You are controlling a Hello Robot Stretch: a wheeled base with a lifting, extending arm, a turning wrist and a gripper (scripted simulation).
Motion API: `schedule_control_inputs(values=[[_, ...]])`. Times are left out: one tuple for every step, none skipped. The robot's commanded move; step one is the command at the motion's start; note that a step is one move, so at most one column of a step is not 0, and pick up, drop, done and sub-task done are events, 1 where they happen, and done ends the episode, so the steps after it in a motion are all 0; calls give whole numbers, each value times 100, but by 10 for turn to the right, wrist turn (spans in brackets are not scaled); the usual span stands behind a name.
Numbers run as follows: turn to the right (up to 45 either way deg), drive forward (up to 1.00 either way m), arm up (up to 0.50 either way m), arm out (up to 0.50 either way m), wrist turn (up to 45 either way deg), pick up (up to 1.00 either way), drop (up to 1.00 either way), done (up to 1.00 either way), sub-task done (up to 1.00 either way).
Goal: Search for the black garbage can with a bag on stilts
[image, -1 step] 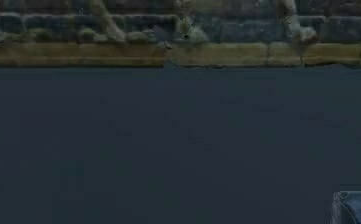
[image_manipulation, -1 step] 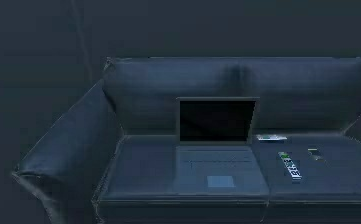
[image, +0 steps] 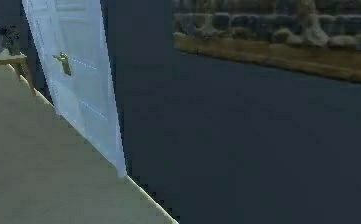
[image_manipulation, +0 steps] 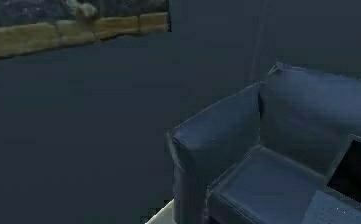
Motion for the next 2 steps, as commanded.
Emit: schedule_control_inputs(values=[[-450, 0, 0, 0, 0, 0, 0, 0, 0], [-450, 0, 0, 0, 0, 0, 0, 0, 0]])
